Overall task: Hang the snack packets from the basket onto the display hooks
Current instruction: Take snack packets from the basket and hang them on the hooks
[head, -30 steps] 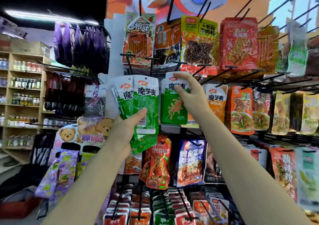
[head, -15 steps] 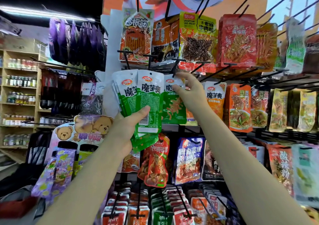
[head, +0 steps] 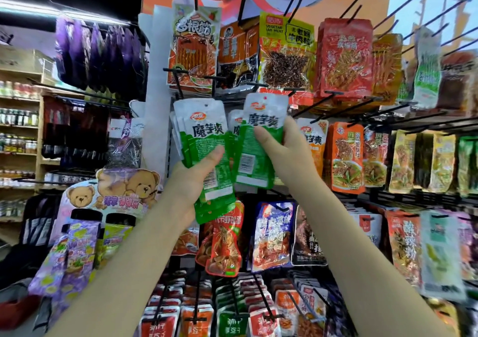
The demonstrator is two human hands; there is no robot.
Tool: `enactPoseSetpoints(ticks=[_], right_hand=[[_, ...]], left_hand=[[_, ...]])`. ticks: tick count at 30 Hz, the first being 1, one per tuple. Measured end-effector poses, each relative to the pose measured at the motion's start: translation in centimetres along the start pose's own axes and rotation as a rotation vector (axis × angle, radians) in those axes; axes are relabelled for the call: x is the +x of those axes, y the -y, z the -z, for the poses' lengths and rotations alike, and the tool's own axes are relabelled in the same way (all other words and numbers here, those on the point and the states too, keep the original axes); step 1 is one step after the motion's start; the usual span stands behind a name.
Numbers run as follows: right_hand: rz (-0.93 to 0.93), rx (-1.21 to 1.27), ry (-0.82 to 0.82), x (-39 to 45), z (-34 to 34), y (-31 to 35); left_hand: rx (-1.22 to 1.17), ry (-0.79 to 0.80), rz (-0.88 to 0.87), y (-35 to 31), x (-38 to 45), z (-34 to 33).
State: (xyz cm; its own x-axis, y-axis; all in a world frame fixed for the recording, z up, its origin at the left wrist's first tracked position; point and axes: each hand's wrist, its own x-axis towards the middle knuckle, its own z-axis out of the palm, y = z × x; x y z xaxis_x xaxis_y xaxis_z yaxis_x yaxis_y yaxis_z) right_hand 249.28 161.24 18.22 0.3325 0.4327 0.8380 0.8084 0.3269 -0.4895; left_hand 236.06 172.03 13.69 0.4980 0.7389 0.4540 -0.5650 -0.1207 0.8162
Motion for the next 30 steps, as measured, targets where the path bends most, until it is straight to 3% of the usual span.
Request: enactPoseSetpoints(ticks=[2,5,9,13,16,20,24,27,30], right_hand=[[0.064,0.054,-0.073,-0.4,1.0,-0.4],[0.147,0.078,-0.046,-1.4,0.7,-0.3],[0.05,0.276,0.036,-2.1,0.5,0.1],[0.158,0.148,-0.059,-1.7,2.4,-1.1],[0.098,0.131,-0.063,-1.5,4.3,-1.9],[-0.07,0.376,0.07,-1.2,7.0,-4.3],[0.052,0.379,-0.054,-1.0,9.3,-6.2],[0.083,0.443,-0.054,-0.6,11.0,-8.1],[0.03,0.348,0.008,-0.2,11.3,-9.4]], left_hand=[[0.026,0.025,-0.027,0.0,0.0,-0.1],[0.086,0.1,-0.099,-0.1,-0.7,-1.5],[0.068,0.228,-0.135,-0.1,-1.9,-4.0],[0.001,0.267,-0.108,0.3,-2.0,-5.4],[-0.039,0.293,-0.065,0.8,-2.2,-7.0],[0.016,0.203,-0.033,2.2,-1.7,-9.6],[0.119,0.037,-0.054,3.7,-0.3,-11.2],[0.147,-0.071,-0.035,3.8,0.1,-12.1],[0.11,-0.109,-0.014,3.5,0.1,-11.1]])
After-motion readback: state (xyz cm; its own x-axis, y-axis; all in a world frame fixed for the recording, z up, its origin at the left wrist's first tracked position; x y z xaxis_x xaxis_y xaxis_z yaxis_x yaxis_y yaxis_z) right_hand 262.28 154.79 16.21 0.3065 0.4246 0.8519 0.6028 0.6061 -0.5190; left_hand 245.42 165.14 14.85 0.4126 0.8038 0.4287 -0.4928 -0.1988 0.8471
